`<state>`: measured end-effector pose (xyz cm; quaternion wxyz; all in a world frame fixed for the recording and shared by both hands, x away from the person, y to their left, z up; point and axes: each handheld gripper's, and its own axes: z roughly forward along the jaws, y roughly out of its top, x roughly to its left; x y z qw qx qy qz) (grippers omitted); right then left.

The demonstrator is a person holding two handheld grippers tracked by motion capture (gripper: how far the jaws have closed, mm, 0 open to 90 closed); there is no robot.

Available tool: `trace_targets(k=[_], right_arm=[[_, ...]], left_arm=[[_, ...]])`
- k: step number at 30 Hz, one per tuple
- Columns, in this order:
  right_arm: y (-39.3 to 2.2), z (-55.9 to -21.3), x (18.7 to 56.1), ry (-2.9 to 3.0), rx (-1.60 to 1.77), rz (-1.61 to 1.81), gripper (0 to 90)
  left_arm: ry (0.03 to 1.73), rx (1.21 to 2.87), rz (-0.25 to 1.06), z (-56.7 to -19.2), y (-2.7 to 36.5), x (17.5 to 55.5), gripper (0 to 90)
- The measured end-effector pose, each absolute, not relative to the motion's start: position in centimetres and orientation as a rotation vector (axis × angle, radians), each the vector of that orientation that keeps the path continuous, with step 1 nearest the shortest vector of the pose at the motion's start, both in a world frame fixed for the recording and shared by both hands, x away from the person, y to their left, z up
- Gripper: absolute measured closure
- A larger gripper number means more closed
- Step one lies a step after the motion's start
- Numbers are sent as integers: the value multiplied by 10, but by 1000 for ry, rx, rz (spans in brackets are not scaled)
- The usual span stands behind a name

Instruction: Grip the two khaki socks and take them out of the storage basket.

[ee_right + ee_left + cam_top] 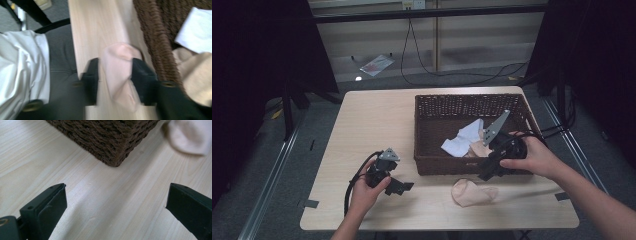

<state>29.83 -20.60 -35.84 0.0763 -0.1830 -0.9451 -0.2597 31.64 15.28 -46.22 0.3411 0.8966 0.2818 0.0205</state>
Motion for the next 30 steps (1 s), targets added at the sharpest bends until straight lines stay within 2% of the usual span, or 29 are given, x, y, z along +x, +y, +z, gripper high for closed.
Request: trace_targets(k=[1, 3, 5, 6, 7, 10, 11, 12, 15, 25, 30], right_arm=[[-206, -358, 298, -2833, -548, -779, 564], [-209, -350, 300, -2850, -578, -784, 435], [-213, -344, 303, -2845, -593, -802, 400], [-215, -340, 305, -2854, -616, -799, 342], [-215, -340, 305, -2854, -616, -799, 342], [-222, -329, 315, -2893, -679, -768, 255], [-222, -329, 315, -2893, -679, -768, 255], [-225, -326, 322, -2905, -724, -765, 206], [-229, -327, 333, -2916, -788, -754, 157], [-234, -349, 366, -2952, -935, -672, 99], [-234, -368, 379, -2964, -984, -630, 104]], left_arm=[[733, 2332, 53, -462, 153, 316, 27], [720, 2348, 55, -462, 154, 317, 27], [737, 2336, 52, -463, 152, 317, 27], [735, 2339, 54, -463, 152, 317, 27], [735, 2339, 54, -463, 152, 317, 27], [732, 2337, 56, -463, 151, 317, 27], [732, 2337, 56, -463, 151, 317, 27], [729, 2339, 55, -463, 151, 317, 27], [735, 2332, 53, -464, 150, 317, 27], [724, 2344, 62, -462, 154, 317, 27], [727, 2340, 60, -461, 155, 317, 27]])
